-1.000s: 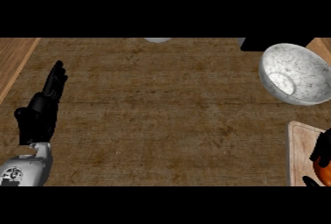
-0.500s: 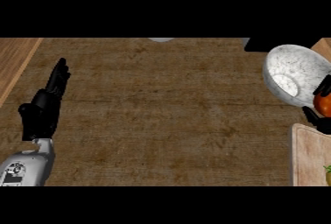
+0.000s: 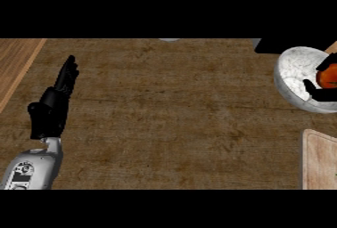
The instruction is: Pick the tomato from the placemat and place it in the bowl
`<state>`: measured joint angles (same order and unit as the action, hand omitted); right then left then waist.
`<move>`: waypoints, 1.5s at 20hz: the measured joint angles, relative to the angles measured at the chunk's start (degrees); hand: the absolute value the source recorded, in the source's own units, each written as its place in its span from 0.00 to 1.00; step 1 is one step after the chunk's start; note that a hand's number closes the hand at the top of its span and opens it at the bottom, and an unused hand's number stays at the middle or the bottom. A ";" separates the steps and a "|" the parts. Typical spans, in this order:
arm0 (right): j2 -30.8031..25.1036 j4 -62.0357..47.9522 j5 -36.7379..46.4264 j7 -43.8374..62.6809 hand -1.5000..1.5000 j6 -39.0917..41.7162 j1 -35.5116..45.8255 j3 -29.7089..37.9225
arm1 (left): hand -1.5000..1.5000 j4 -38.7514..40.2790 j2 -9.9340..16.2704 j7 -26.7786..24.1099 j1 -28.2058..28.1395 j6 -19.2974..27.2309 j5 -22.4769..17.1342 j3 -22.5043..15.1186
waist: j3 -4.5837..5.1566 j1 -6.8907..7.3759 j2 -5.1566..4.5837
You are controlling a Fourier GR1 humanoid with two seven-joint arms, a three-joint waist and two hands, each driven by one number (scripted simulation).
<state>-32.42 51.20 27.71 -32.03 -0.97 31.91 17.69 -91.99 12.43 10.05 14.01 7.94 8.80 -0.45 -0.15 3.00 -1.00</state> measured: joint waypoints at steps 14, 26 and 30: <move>-0.71 -31.39 2.94 -8.67 0.00 -0.17 13.24 2.29 | 0.50 0.51 -0.65 0.53 2.24 -0.54 0.46 -0.69 | -0.23 1.93 -1.08; -6.61 -40.16 -3.51 -15.37 0.00 12.45 17.54 9.17 | 0.50 1.48 -0.68 -0.01 2.68 -0.39 0.70 -0.06 | -0.30 1.50 -1.21; -10.89 -42.17 -5.22 -15.75 0.00 18.48 16.63 10.92 | 0.50 1.75 -0.56 -0.25 2.57 -0.56 0.50 0.29 | -0.32 1.05 -1.14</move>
<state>-43.31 9.03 22.49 -47.78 17.51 48.54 28.61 -90.25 11.87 9.80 16.58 7.39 9.31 -0.16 -0.47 4.04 -2.14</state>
